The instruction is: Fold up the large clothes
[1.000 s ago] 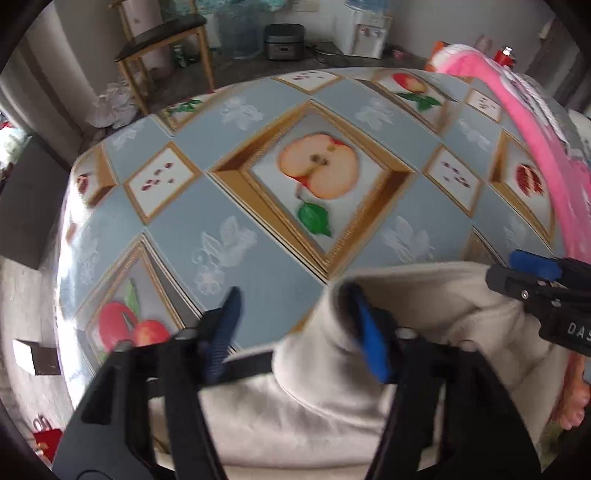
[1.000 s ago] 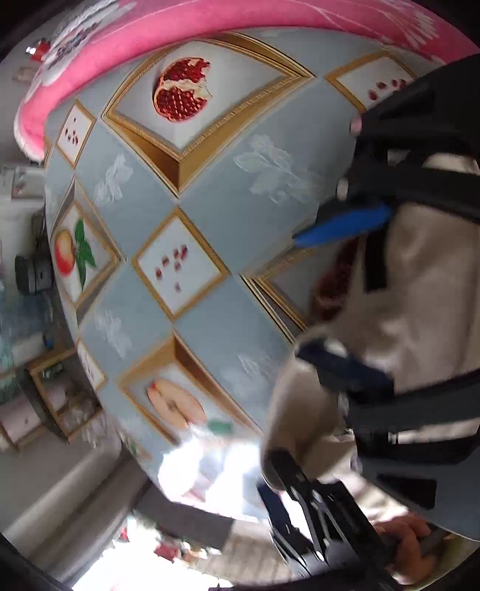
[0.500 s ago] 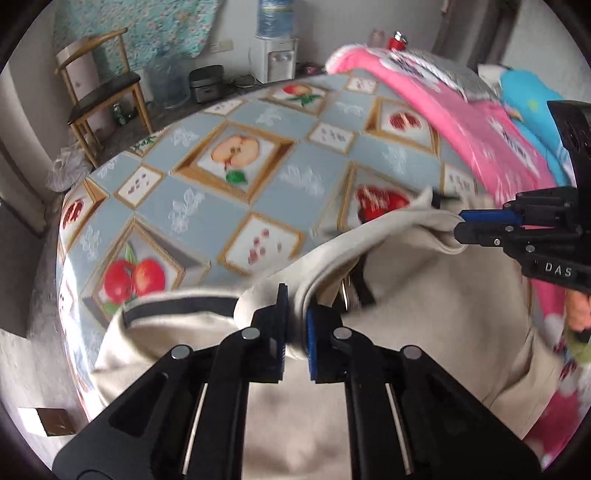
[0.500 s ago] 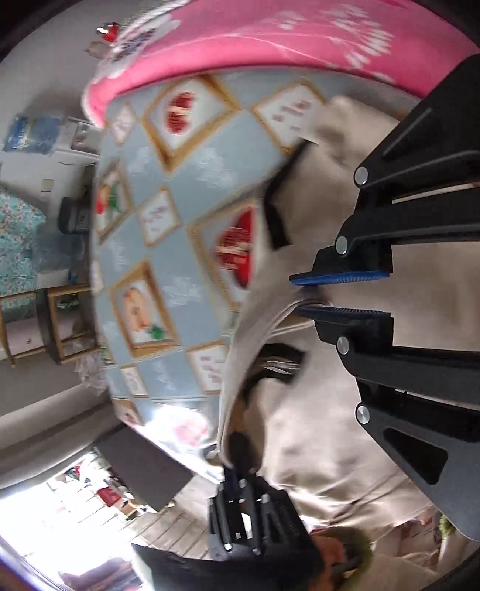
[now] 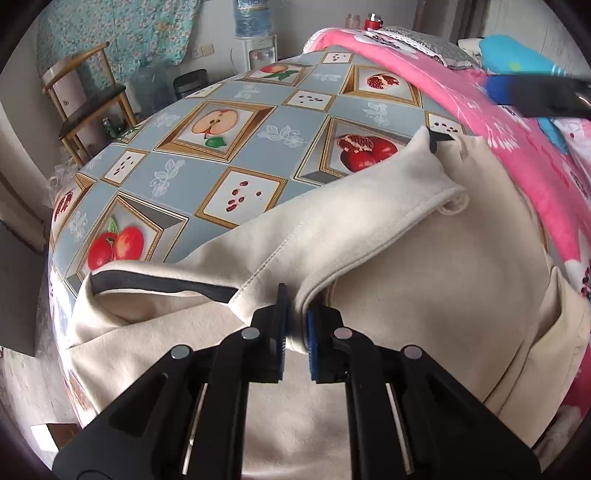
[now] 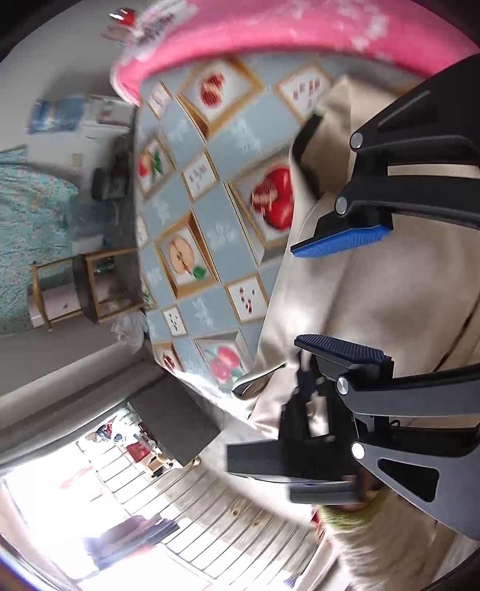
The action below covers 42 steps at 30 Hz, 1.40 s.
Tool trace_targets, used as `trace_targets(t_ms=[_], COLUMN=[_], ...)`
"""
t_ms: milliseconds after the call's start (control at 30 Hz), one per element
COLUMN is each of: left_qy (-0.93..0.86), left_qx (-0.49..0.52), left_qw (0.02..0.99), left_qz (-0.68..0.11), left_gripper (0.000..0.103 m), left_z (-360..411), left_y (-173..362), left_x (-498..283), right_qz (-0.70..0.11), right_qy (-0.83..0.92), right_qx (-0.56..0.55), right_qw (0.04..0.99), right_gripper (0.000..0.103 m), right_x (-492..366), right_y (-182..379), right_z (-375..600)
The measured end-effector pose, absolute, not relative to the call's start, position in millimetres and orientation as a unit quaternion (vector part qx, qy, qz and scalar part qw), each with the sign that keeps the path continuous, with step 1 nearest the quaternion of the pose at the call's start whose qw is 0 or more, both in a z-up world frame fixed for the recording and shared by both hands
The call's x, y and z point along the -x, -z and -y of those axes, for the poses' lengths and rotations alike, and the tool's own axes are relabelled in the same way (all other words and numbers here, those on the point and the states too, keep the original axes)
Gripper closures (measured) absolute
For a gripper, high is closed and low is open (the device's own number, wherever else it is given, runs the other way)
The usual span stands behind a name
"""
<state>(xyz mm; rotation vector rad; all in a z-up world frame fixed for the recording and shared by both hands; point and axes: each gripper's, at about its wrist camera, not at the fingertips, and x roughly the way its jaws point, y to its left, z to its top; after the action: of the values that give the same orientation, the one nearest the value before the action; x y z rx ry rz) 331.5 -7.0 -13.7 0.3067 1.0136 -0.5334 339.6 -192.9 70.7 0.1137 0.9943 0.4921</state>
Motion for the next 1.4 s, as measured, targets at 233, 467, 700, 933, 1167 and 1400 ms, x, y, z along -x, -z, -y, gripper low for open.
trace_targets(t_ms=[233, 467, 700, 933, 1167, 1400], left_qy=[0.278, 0.266, 0.234, 0.238, 0.242, 0.23], left_qx=[-0.042, 0.098, 0.158, 0.163, 0.144, 0.071], left_qw=[0.844, 0.82, 0.783, 0.775, 0.772, 0.806], left_qz=[-0.458, -0.498, -0.554, -0.562, -0.569, -0.541], left_gripper=[0.066, 0.062, 0.062, 0.062, 0.078, 0.092], left_z=[-32, -78, -72, -66, -57, -40], left_y=[-12, -16, 15, 21, 26, 21], left_x=[-317, -345, -383, -392, -392, -401], right_qz=[-0.579, -0.57, -0.53, -0.587, -0.593, -0.578], right_qy=[-0.209, -0.207, -0.181, -0.128, -0.173, -0.168], right_qx=[-0.089, -0.094, -0.2, -0.249, -0.246, -0.188], right_qw=[0.783, 0.789, 0.804, 0.76, 0.747, 0.776], right_gripper=[0.06, 0.06, 0.045, 0.043, 0.054, 0.088], right_x=[-377, -365, -351, -356, -362, -372], right_y=[30, 29, -5, 27, 41, 31], right_z=[162, 164, 221, 262, 240, 223])
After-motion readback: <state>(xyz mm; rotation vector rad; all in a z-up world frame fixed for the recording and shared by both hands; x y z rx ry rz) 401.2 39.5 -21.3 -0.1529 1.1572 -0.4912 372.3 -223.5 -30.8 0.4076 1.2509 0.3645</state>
